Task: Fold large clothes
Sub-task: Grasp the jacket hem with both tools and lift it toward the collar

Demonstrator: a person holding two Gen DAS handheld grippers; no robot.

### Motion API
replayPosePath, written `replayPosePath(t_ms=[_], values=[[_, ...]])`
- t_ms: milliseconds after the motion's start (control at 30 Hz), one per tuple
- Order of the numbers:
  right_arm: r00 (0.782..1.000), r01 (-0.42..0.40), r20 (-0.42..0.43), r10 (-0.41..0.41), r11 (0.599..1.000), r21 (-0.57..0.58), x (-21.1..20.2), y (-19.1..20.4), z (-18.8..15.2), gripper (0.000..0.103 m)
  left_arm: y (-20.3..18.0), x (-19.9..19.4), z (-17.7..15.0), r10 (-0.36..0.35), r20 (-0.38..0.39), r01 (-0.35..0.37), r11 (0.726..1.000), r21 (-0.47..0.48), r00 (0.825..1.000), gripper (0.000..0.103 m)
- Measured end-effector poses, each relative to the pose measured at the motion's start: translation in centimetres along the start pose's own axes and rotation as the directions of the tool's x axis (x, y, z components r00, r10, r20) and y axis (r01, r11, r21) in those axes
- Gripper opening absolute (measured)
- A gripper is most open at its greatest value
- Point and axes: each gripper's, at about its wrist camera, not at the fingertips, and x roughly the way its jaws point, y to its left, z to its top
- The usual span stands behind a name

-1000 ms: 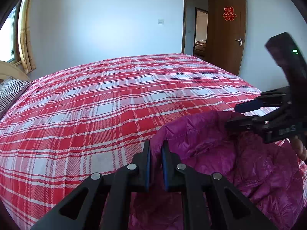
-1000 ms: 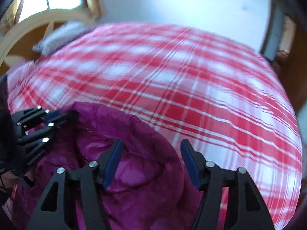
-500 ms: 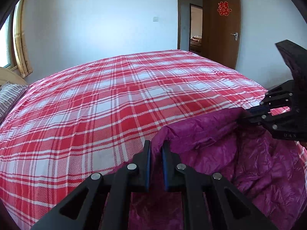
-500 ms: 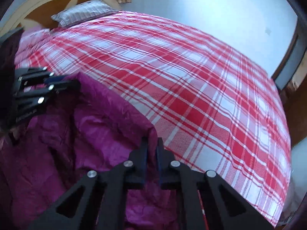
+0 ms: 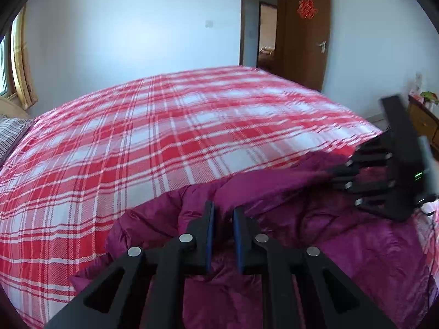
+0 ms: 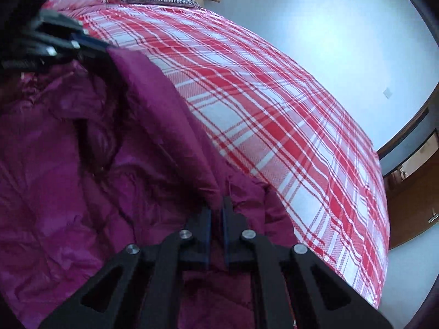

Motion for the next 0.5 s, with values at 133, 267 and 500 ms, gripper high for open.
replayPosePath(t_ms=[133,267,500], values=[[1.0,0.014,0.004,-0.014,1.0,-0.003,0.3,-0.1,-0.4,0.009,0.6,-2.4,2.2,0.006,0.112,-0.002,0.999,-0.035,0.994,0.021],[1.0,0.024,0.002,-0.024,1.0,-0.007,0.5,0.2,-0.6,0.009,1.4,-1.3,4.1,0.061,0.126,-0.049,0.994,-0.101,0.99,0.067],[0.999,0.045,0.017,-0.045,0.999,-0.006,0.5,0.7,-1.2,0.009,-1.6,5.3,1.3,0.121,-0.097,-0.117,0.992,0.045,0.988,0.067]])
